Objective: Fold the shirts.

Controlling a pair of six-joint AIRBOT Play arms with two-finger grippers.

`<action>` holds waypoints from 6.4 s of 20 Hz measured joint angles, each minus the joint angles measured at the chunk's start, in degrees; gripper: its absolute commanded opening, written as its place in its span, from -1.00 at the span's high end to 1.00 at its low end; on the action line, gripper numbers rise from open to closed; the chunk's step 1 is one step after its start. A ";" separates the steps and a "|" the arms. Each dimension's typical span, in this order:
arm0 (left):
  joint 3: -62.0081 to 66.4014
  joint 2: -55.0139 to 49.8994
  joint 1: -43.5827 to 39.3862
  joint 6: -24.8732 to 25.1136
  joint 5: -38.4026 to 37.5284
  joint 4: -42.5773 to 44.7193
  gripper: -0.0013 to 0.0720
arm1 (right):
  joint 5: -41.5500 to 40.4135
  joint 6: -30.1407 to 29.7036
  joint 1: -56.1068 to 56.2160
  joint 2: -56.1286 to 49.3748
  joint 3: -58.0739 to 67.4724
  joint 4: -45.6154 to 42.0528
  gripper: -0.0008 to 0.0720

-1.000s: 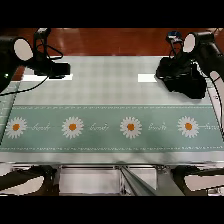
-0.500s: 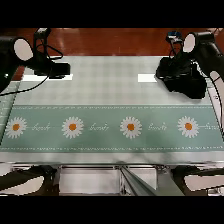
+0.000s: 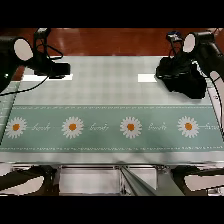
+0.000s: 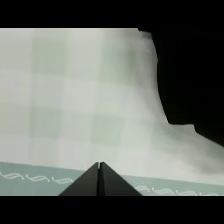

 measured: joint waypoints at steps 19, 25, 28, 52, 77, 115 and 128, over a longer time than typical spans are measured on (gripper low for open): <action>0.02 -9.11 -0.20 -0.17 13.70 1.95 -0.42 | -27.56 11.63 -18.84 -12.72 0.00 -8.79 -0.16; 0.87 -10.43 -2.51 -0.04 11.17 -0.28 -0.42 | -22.62 6.19 -21.49 -17.55 0.26 1.31 0.92; 3.65 -7.50 -1.25 1.81 5.84 -0.26 -0.42 | -16.13 0.35 -21.44 -16.72 2.75 6.43 0.92; -30.18 32.85 6.99 6.19 13.79 -16.81 -0.42 | -11.26 -8.33 15.78 20.90 1.14 24.33 0.92; -47.25 9.22 8.48 25.49 6.16 -52.41 -0.42 | -19.89 -8.70 -22.36 39.21 -57.90 35.89 -0.16; 10.40 -0.72 22.05 26.21 -6.14 -63.93 0.90 | -6.99 -10.19 -7.74 24.11 2.86 36.98 0.92; 28.13 32.39 30.88 20.72 -6.86 -35.43 0.90 | 10.10 -5.68 -8.63 51.10 14.47 17.70 0.92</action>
